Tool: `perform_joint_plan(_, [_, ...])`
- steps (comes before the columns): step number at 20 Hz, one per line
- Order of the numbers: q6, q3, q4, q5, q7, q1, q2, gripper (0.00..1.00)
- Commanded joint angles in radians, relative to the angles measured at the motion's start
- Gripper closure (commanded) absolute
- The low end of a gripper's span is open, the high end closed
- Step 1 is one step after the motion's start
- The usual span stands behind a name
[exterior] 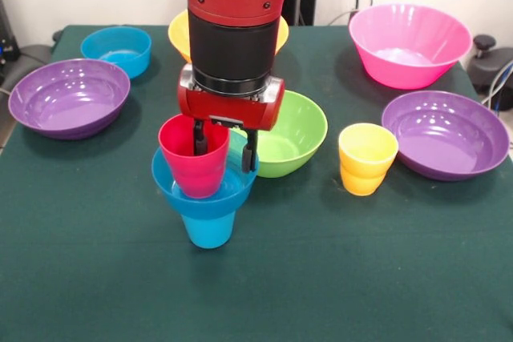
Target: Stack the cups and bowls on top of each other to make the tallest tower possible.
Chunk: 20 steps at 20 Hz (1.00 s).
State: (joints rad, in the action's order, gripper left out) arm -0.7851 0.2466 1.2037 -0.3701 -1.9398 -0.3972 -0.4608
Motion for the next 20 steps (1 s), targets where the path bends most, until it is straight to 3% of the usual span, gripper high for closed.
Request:
perform_joint_plan(1, [0.045, 0.004, 0.058, 0.01, -0.082, 0.032, 0.018, 0.0])
perform_joint_plan(12, [-0.027, -0.002, 0.056, 0.022, -0.047, 0.033, -0.033, 0.0])
perform_joint_plan(20, [-0.074, 0.003, 0.016, 0.046, -0.051, 0.042, -0.028, 0.0])
